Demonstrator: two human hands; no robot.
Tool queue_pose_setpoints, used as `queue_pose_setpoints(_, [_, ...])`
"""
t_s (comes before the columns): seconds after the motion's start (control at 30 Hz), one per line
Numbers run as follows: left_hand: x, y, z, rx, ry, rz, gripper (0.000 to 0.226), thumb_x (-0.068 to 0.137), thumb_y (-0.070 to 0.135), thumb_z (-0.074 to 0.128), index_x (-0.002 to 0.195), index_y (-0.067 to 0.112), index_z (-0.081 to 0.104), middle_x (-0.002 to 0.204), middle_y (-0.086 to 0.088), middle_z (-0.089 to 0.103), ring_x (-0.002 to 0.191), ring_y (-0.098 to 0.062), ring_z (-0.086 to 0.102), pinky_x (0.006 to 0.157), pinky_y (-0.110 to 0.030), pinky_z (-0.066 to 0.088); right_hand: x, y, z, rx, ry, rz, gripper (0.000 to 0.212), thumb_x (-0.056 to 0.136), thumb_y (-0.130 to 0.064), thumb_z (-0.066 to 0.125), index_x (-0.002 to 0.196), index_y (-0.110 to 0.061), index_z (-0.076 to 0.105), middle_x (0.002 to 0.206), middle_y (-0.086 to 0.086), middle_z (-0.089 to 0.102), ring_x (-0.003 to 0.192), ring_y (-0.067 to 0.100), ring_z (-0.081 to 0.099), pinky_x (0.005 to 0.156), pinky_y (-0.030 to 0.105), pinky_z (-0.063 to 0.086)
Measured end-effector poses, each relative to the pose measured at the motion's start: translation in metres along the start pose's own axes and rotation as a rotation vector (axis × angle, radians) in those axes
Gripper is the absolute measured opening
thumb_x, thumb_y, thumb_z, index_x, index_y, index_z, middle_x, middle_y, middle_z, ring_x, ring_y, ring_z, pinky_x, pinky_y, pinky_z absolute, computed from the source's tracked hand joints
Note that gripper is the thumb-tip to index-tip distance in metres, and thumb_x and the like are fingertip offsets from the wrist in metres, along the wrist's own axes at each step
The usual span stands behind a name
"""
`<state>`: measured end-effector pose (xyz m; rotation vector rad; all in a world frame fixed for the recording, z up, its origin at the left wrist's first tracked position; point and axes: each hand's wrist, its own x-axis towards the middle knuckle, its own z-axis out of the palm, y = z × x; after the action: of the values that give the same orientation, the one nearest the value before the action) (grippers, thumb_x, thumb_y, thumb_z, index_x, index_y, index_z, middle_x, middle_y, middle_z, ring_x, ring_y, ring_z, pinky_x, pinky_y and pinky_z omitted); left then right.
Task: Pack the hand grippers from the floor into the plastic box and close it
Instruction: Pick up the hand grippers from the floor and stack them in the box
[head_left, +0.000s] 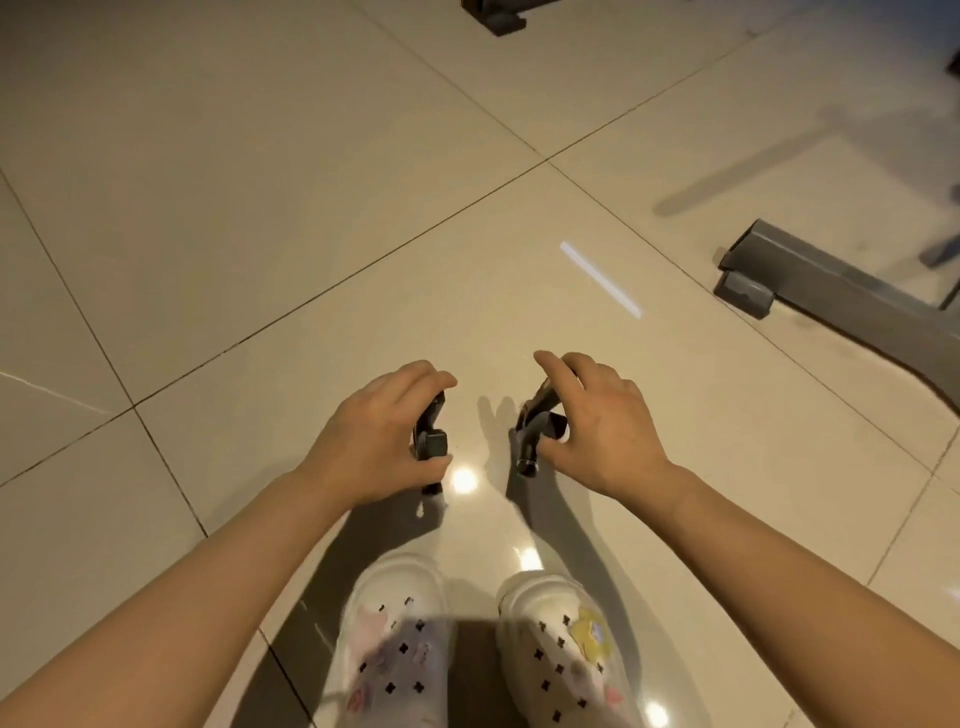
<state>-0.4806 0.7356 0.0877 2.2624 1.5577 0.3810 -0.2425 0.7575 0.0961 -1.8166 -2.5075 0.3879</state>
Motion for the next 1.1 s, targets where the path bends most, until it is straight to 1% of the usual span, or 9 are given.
queue_pose_setpoints(0.1, [-0.004,0.029,-0.042,0.020,0.051,0.007,0.070,0.065,0.046,0.066,0.129,0.024,0.047,0.126,0.006,0.052,0.108,-0.015,0.053,0.084,-0.023,0.037,-0.024,-0.012,-0.046,0.024,0.137,-0.076,0.076,0.071,-0.037,0.062,0.141,-0.023,0.035,0.129,0.004,0.049,0.111,0.029,0.050,0.091,0.041,0.039])
queue_pose_setpoints(0.2, [-0.014,0.064,-0.084,0.031,0.147,0.077,0.067,0.067,0.040,0.076,0.126,0.024,0.049,0.119,0.008,0.054,0.105,-0.011,0.053,0.082,-0.022,0.035,-0.057,-0.025,-0.093,0.031,0.248,-0.141,0.075,0.072,-0.040,0.060,0.141,-0.025,0.035,0.130,0.004,0.050,0.114,0.028,0.049,0.095,0.041,0.039])
queue_pose_setpoints(0.3, [-0.029,0.106,-0.117,0.034,0.210,0.165,0.067,0.065,0.042,0.078,0.124,0.025,0.051,0.120,0.008,0.051,0.105,-0.009,0.051,0.084,-0.024,0.039,-0.103,-0.029,-0.130,0.055,0.307,-0.114,0.079,0.074,-0.036,0.068,0.143,-0.028,0.030,0.133,0.000,0.047,0.116,0.023,0.045,0.099,0.036,0.036])
queue_pose_setpoints(0.4, [-0.045,0.152,-0.134,-0.009,0.248,0.217,0.068,0.062,0.038,0.082,0.122,0.026,0.052,0.117,0.012,0.044,0.098,-0.004,0.046,0.082,-0.023,0.038,-0.158,-0.026,-0.154,0.093,0.379,-0.053,0.081,0.072,-0.034,0.071,0.142,-0.028,0.032,0.128,-0.003,0.048,0.111,0.020,0.049,0.093,0.033,0.040])
queue_pose_setpoints(0.5, [-0.058,0.203,-0.142,0.017,0.214,0.312,0.071,0.063,0.038,0.082,0.125,0.028,0.050,0.119,0.011,0.045,0.098,-0.004,0.044,0.082,-0.026,0.043,-0.218,-0.016,-0.175,0.094,0.431,0.007,0.081,0.071,-0.031,0.073,0.141,-0.029,0.032,0.129,-0.004,0.048,0.109,0.020,0.051,0.089,0.032,0.044])
queue_pose_setpoints(0.6, [-0.067,0.257,-0.151,0.019,0.165,0.409,0.072,0.064,0.039,0.082,0.127,0.031,0.047,0.124,0.010,0.044,0.103,-0.007,0.046,0.086,-0.030,0.046,-0.282,-0.004,-0.201,0.052,0.474,0.081,0.082,0.072,-0.030,0.074,0.142,-0.029,0.031,0.133,-0.004,0.046,0.112,0.020,0.051,0.092,0.033,0.045])
queue_pose_setpoints(0.73, [-0.078,0.336,-0.167,0.009,0.106,0.575,0.073,0.065,0.037,0.082,0.129,0.032,0.046,0.126,0.007,0.043,0.110,-0.011,0.045,0.092,-0.033,0.045,-0.363,0.011,-0.241,0.023,0.574,0.225,0.084,0.072,-0.029,0.077,0.142,-0.031,0.031,0.137,-0.004,0.046,0.116,0.019,0.051,0.095,0.035,0.047])
queue_pose_setpoints(0.9, [-0.097,0.434,-0.163,0.002,0.094,0.827,0.069,0.068,0.035,0.080,0.128,0.029,0.047,0.127,0.004,0.041,0.110,-0.012,0.043,0.086,-0.026,0.041,-0.444,0.032,-0.271,-0.032,0.654,0.400,0.081,0.074,-0.028,0.078,0.142,-0.029,0.034,0.142,-0.004,0.044,0.123,0.018,0.046,0.101,0.037,0.043])
queue_pose_setpoints(1.1, [-0.109,0.532,-0.115,-0.050,-0.014,0.986,0.069,0.068,0.037,0.080,0.128,0.029,0.048,0.127,0.005,0.038,0.109,-0.010,0.042,0.085,-0.023,0.041,-0.547,0.072,-0.274,-0.043,0.710,0.637,0.078,0.075,-0.028,0.078,0.141,-0.028,0.035,0.140,-0.004,0.045,0.121,0.017,0.048,0.097,0.032,0.041])
